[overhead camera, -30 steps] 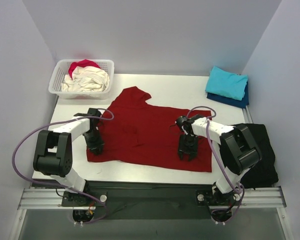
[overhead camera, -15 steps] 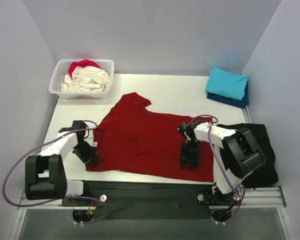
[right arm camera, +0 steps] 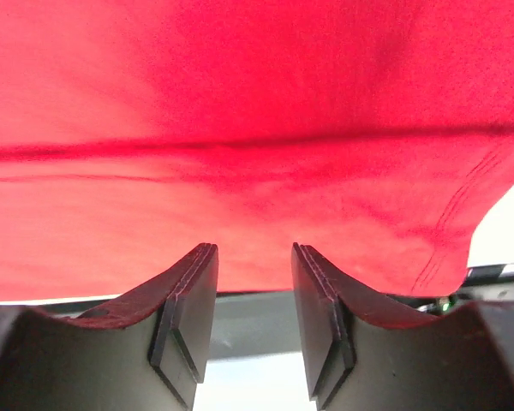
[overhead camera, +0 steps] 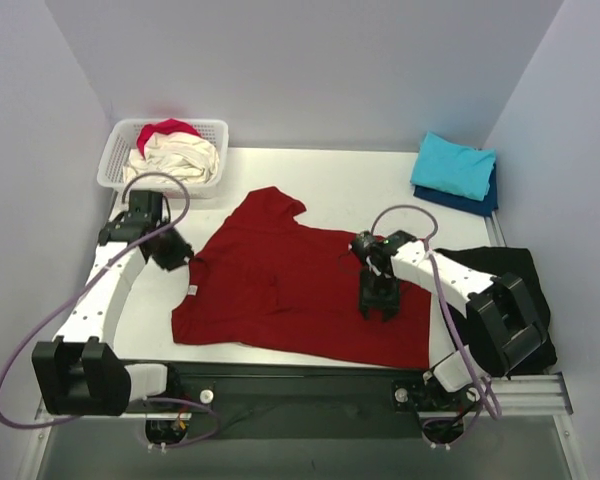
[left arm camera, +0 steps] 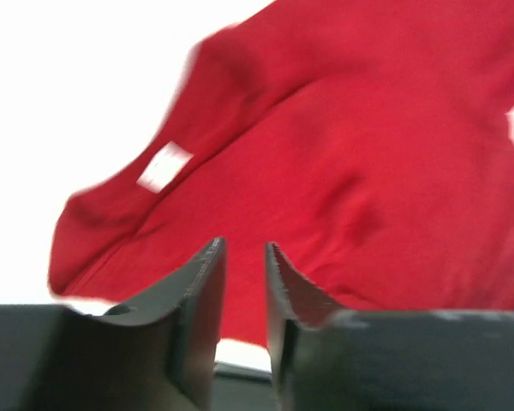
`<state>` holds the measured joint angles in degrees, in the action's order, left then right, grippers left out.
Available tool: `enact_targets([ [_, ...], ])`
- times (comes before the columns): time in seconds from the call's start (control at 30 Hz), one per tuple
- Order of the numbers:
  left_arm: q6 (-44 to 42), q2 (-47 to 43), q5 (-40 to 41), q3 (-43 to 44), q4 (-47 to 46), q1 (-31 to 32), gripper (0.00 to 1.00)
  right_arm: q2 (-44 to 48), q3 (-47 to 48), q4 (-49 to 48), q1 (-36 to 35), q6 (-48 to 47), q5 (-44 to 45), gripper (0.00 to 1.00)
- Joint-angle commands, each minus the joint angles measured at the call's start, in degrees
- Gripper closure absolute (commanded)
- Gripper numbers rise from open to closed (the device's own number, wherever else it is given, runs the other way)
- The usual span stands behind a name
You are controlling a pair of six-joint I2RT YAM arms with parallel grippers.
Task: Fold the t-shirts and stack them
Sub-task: Fold the flattened tshirt in 1/3 of the way, then grap the side of the flattened tshirt furthest away from the robot with both arms
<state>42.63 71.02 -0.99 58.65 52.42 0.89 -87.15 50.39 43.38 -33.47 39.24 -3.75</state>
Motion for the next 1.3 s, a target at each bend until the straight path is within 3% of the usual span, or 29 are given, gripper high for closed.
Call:
enact_targets([
  [0.0, -4.13, 5.06, 1.34, 7.42, -8.11, 4.02, 0.63, 2.35, 8.3, 4.79, 0.16, -1.89, 8.22, 0.59],
  [0.2, -6.68, 21.04, -1.12, 17.53, -18.75, 8.51, 0.57, -1.43, 17.45, 5.4, 1.13, -2.95, 9.99, 0.59],
  [0.3, -9.14, 32.1, 0.54, 28.33, -17.46, 11.94, 0.57, -2.93, 19.39, 5.05, 2.36, -2.86, 9.9, 0.59],
  [0.47, -13.27, 45.24, 3.02, 42.48, -20.16, 15.81, 0.57, -3.64, 18.87, 3.47, 3.06, -1.72, 10.6, 0.6],
  [0.7, -14.76, 55.96, 5.56, 48.82, -26.14, 16.95, 0.58, -3.02, 14.92, 0.48, 2.97, 1.62, 10.25, 0.6],
  [1.03, -20.92, 66.43, 12.68, 62.71, -21.58, 17.83, 0.55, -2.67, 13.86, -0.05, 2.71, 2.15, 10.69, 0.6],
  [1.27, -21.54, 76.62, 13.82, 81.41, -10.52, 17.83, 0.5, -4.69, 15.44, -0.05, 2.8, 1.71, 10.52, 0.6],
])
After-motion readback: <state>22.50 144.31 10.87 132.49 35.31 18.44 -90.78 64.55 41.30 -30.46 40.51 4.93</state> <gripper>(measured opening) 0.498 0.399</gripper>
